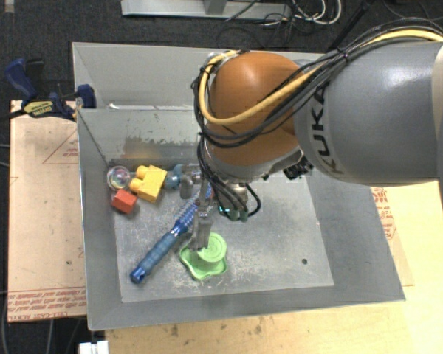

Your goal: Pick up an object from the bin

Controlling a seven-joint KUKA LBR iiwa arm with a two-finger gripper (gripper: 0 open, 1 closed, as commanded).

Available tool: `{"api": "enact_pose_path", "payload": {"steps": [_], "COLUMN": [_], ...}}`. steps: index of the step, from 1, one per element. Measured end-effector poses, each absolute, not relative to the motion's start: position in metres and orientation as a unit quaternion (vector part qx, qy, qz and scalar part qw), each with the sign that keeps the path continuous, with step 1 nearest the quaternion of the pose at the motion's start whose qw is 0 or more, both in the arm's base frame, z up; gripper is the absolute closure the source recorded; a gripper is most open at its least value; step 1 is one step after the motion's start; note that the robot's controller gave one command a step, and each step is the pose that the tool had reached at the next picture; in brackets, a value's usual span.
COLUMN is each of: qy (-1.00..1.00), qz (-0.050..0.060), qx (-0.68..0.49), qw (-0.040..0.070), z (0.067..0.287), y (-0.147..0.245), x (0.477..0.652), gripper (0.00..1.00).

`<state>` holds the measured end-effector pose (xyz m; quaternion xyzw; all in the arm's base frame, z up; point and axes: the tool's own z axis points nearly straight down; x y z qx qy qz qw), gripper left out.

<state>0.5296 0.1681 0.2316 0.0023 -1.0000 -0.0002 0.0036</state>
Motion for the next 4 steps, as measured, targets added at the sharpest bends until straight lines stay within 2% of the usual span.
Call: {"api": "enact_pose_path", "payload": {"steps": [1, 2, 3, 4], "qy": [-0.999, -1.0, -1.0, -0.999], "qz": [0.0, -0.001, -0.001, -0.002], "qx": [0.033, 0.024, 0.021, 0.033], "qw": [0.003, 0.002, 0.0, -0.004], "z": [0.099, 0.068, 0.07, 0.232], "y": [0.157, 0.167, 0.166, 0.172], "x": [0.554, 0.513, 0.516, 0.497], "gripper": [0.0, 0.0, 1.0, 1.0]}}
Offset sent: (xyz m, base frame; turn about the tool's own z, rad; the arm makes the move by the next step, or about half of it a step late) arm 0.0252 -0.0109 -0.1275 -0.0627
